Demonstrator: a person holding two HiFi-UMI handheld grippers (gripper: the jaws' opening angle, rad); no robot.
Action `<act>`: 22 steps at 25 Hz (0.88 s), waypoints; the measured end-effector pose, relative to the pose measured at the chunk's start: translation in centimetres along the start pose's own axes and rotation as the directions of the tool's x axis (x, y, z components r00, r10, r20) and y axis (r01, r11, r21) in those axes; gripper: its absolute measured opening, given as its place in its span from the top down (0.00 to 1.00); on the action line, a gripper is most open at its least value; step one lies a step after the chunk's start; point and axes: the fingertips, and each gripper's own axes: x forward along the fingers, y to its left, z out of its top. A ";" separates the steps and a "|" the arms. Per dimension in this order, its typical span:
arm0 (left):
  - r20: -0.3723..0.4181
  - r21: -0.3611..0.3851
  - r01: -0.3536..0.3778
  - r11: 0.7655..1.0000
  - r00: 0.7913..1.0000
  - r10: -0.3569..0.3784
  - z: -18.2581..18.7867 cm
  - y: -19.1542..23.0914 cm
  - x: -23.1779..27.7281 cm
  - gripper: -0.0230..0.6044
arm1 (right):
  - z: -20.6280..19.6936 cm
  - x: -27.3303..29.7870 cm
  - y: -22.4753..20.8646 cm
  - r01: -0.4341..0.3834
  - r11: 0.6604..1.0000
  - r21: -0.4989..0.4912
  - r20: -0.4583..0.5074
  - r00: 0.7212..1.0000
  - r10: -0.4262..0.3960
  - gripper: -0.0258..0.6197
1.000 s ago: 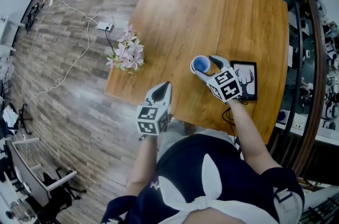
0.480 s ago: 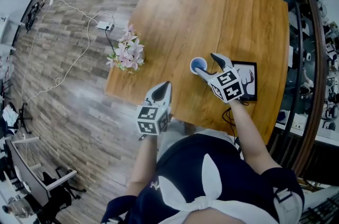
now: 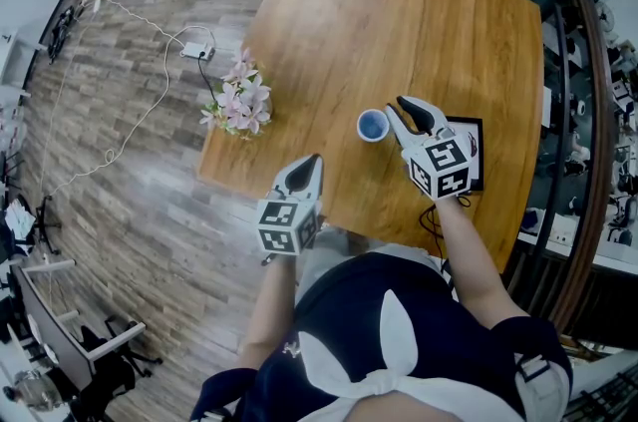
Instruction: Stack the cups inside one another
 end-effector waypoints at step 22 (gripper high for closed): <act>0.011 0.009 0.003 1.000 1.000 -0.003 0.5 -0.4 -0.1 0.94 | 1.8 -2.1 0.5 -0.012 0.998 -0.054 0.079 0.997 0.016 0.96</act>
